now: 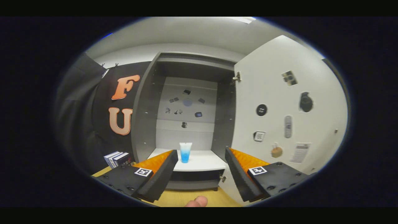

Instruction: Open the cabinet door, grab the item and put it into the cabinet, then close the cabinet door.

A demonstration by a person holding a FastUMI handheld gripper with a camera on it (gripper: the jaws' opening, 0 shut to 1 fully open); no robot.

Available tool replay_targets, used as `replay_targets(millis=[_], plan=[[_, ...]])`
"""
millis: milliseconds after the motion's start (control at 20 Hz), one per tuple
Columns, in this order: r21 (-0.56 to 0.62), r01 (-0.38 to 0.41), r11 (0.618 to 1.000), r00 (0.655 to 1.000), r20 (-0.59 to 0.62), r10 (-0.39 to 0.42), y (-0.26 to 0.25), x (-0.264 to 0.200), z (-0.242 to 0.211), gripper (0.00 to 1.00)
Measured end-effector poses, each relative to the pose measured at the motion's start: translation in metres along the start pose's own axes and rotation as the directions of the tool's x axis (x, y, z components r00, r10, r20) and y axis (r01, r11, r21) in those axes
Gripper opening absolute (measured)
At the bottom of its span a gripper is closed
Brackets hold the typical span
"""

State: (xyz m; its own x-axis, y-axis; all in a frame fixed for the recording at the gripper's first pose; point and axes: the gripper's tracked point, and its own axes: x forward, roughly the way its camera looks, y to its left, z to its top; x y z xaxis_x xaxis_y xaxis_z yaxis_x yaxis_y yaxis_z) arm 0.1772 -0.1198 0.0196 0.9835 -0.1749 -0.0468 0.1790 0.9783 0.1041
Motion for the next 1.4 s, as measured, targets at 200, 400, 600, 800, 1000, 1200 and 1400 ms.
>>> replay_targets(millis=[200, 400, 600, 800, 1000, 1200, 1400], plan=[[-0.012, 0.057, 0.998, 0.998, 0.01, -0.057, -0.063, -0.092, 0.005, 0.97], [-0.046, 0.203, 0.978, 0.979, -0.018, -0.204, -0.136, -0.154, -0.004, 0.97], [-0.027, 0.368, 0.93, 0.928, -0.05, -0.369, -0.211, -0.181, -0.019, 0.98], [-0.025, 0.484, 0.875, 0.869, -0.105, -0.484, -0.274, -0.166, -0.058, 0.98], [-0.039, 0.48, 0.877, 0.86, -0.175, -0.479, -0.296, -0.134, -0.097, 0.98], [-0.006, 0.366, 0.931, 0.912, -0.194, -0.36, -0.286, -0.093, -0.128, 0.98], [0.021, 0.327, 0.945, 0.934, -0.161, -0.32, -0.277, -0.081, -0.126, 0.95]])
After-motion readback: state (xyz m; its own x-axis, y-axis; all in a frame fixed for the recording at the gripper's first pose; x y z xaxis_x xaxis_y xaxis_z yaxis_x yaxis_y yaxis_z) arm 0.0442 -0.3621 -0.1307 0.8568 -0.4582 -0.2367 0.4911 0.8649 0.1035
